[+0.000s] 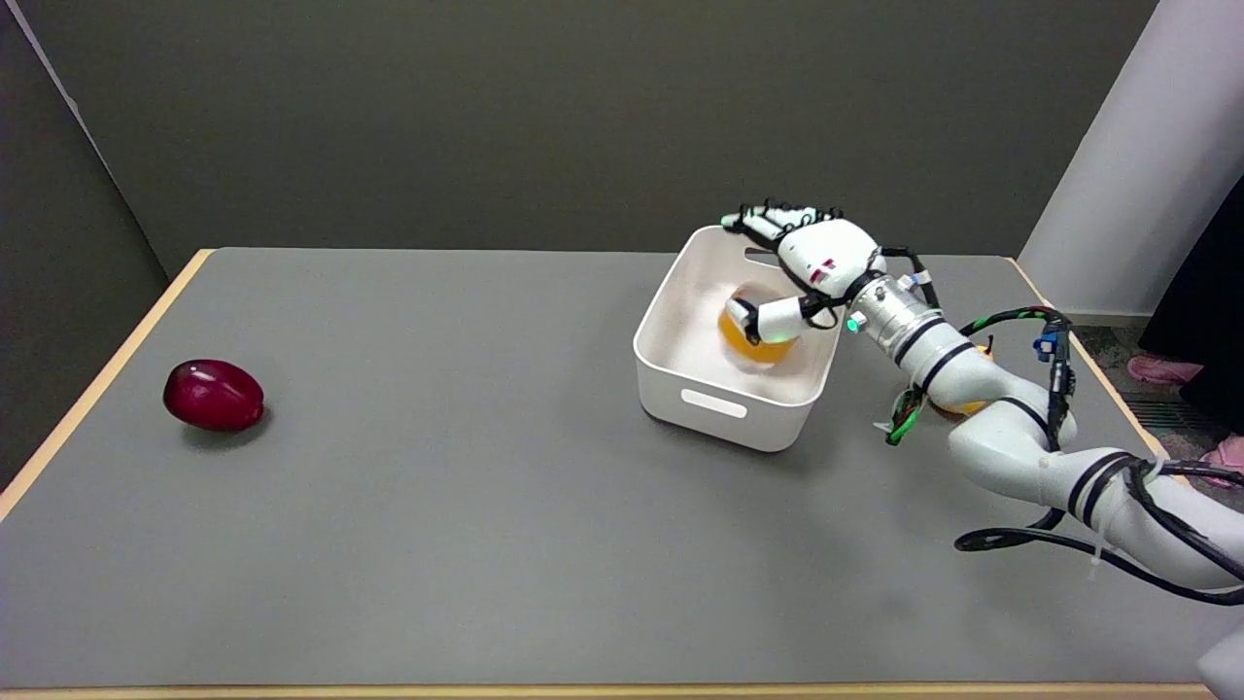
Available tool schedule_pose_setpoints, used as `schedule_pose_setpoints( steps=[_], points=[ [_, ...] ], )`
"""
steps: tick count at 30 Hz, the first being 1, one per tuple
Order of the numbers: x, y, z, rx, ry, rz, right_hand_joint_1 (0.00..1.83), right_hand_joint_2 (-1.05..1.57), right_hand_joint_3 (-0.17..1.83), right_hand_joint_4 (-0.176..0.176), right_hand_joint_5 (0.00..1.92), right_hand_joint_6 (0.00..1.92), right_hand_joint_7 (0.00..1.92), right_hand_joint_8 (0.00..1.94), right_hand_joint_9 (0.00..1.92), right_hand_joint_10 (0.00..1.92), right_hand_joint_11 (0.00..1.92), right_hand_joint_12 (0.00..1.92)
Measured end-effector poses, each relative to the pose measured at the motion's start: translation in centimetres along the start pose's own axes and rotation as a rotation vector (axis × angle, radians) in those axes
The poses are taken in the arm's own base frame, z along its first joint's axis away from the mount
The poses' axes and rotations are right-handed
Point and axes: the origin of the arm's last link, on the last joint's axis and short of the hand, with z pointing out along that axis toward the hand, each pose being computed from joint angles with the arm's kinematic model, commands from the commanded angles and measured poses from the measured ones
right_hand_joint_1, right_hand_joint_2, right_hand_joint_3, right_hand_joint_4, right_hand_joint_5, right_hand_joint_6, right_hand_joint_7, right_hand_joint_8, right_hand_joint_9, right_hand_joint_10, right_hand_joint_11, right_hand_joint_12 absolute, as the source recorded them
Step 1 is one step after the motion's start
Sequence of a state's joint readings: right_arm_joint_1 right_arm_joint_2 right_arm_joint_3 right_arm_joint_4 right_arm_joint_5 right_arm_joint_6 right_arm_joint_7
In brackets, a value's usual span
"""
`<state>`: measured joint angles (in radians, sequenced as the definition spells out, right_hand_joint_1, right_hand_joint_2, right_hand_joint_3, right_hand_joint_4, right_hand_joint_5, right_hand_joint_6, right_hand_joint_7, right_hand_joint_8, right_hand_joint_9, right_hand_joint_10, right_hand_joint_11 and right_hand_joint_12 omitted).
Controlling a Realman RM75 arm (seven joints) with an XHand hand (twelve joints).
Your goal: Place yellow tape into white box.
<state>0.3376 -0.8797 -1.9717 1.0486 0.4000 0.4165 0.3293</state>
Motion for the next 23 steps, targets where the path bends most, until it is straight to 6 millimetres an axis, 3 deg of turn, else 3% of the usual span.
schedule_pose_setpoints(
  steps=[7,13,18,20,23],
  points=[
    [1.9,1.7,-0.7,-0.010,0.098,0.108,0.18,0.50,0.97,0.131,0.08,0.28,0.10,0.17,0.17,0.59,0.25,1.29],
    [4.2,4.1,-1.4,-0.045,0.204,0.188,0.19,0.55,0.99,0.116,0.06,0.22,0.08,0.16,0.12,0.55,0.17,1.13],
    [6.5,7.4,-2.3,-0.133,0.323,0.309,0.19,0.58,0.99,0.112,0.04,0.22,0.06,0.18,0.10,0.52,0.12,1.08],
    [7.4,9.0,-2.9,-0.179,0.372,0.367,0.37,0.59,1.04,0.104,0.08,0.12,0.11,0.08,0.07,0.56,0.17,0.96],
    [8.5,11.5,-3.9,-0.256,0.444,0.467,0.20,0.59,0.99,0.110,0.05,0.22,0.08,0.21,0.10,0.52,0.12,1.08]
  ],
)
